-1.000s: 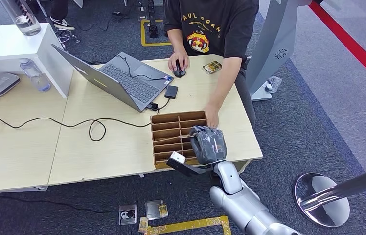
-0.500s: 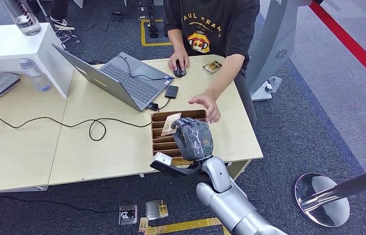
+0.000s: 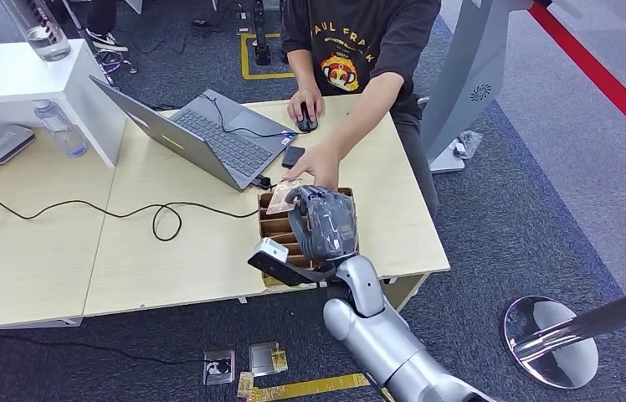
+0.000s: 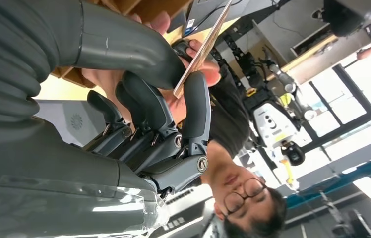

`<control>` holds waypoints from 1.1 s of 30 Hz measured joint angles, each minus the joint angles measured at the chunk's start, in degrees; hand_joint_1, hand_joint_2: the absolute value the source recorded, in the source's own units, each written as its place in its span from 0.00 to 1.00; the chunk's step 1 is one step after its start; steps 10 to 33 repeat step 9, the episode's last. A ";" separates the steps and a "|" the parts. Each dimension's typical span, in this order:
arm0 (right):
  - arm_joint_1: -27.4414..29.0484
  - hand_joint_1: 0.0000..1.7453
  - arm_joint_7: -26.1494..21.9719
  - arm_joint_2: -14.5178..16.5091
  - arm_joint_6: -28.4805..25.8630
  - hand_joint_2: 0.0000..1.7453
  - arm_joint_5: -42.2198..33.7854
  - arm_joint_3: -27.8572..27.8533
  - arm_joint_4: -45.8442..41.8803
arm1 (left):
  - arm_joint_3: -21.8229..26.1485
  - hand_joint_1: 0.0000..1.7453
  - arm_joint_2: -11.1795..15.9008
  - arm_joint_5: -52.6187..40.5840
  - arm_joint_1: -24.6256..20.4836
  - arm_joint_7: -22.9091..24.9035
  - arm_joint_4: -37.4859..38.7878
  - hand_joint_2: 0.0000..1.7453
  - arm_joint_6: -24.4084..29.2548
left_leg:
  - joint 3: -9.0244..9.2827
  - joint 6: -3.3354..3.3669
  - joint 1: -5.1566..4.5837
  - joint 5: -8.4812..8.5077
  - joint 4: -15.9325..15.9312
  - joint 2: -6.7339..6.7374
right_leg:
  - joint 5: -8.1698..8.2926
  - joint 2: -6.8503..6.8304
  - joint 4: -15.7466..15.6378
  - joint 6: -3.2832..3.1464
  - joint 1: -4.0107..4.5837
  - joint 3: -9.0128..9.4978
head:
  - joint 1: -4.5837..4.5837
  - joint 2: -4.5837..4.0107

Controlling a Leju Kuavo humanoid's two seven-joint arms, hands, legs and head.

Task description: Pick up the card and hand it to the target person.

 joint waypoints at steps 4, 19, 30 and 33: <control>-3.28 0.91 1.65 0.18 0.02 1.00 -2.22 0.45 3.04 | 0.00 0.00 0.01 -0.22 -0.01 -0.11 0.00 0.00 -0.40 | -0.02 0.00 0.00 0.00 0.00 0.00 | 0.00 0.00 0.00 0.00 0.00 -0.01 | 0.00 0.00; -7.37 0.76 3.89 0.66 0.02 1.00 -2.59 1.08 7.28 | 0.00 0.00 0.03 -0.46 -0.03 -0.24 0.00 0.00 -0.82 | -0.03 0.00 0.00 0.00 0.00 0.00 | 0.00 -0.01 0.01 0.00 0.00 -0.02 | 0.00 0.00; -7.37 0.76 3.89 0.66 0.02 1.00 -2.59 1.08 7.28 | 0.00 0.00 0.03 -0.46 -0.03 -0.24 0.00 0.00 -0.82 | -0.03 0.00 0.00 0.00 0.00 0.00 | 0.00 -0.01 0.01 0.00 0.00 -0.02 | 0.00 0.00; -7.37 0.76 3.89 0.66 0.02 1.00 -2.59 1.08 7.28 | 0.00 0.00 0.03 -0.46 -0.03 -0.24 0.00 0.00 -0.82 | -0.03 0.00 0.00 0.00 0.00 0.00 | 0.00 -0.01 0.01 0.00 0.00 -0.02 | 0.00 0.00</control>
